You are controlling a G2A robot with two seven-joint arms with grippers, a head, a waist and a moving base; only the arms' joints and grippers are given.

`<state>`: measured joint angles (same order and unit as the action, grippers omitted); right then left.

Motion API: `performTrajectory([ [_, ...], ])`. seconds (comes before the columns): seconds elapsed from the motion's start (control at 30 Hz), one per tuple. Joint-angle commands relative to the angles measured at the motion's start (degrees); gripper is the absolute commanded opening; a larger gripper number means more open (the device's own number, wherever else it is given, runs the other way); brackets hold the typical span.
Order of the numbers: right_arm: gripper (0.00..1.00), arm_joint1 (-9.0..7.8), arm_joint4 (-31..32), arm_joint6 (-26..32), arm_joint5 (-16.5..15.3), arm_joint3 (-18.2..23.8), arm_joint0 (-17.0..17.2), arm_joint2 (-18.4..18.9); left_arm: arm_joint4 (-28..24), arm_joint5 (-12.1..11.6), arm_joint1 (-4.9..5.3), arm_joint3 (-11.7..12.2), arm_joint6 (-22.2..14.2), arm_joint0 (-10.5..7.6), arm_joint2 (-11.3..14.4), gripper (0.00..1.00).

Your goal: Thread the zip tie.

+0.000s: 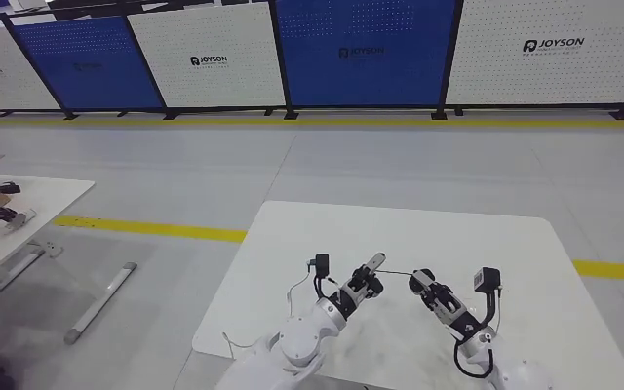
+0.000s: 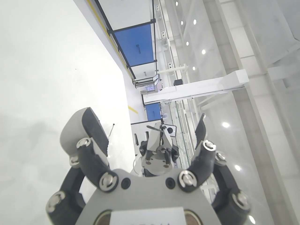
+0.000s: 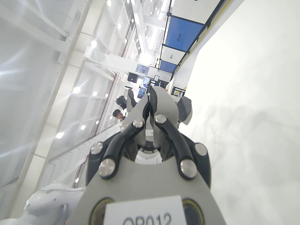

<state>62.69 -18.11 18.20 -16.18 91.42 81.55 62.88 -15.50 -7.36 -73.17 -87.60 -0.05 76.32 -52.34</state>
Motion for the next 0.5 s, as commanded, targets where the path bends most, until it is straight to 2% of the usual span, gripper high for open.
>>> performTrajectory([
  [0.0, 0.0, 0.0, 0.0, 0.0, 0.0, 0.0, 0.0, 0.0, 0.1, 0.1, 0.0, 0.0, 0.1, 0.01, 0.1, 1.0],
  [0.2, 0.0, 0.08, 0.6, -0.1, 0.7, 0.1, 0.1, -0.2, 0.0, 0.0, -0.01, -0.1, -0.3, 0.12, 0.1, 1.0],
  [0.27, 0.0, 0.28, 1.5, -0.2, 1.4, 0.1, -0.1, -0.7, -1.8, -0.5, 0.06, -0.5, -2.7, 0.64, -0.2, 1.0],
  [0.37, 0.0, 0.59, 2.3, -0.4, 1.8, -0.3, -0.7, -1.2, -2.5, -2.1, 0.24, -0.8, -4.3, 1.2, -1.1, 1.0],
  [0.43, 0.0, 0.64, 2.4, -0.5, 1.9, -0.3, -0.7, -1.3, -1.0, -3.3, 0.25, -0.7, -1.6, 1.51, -1.8, 1.0],
  [0.47, 0.0, 0.64, 2.4, -0.5, 1.9, -0.3, -0.7, -1.3, -1.0, -3.3, 0.25, -0.7, -1.6, 1.51, -1.8, 1.0],
])
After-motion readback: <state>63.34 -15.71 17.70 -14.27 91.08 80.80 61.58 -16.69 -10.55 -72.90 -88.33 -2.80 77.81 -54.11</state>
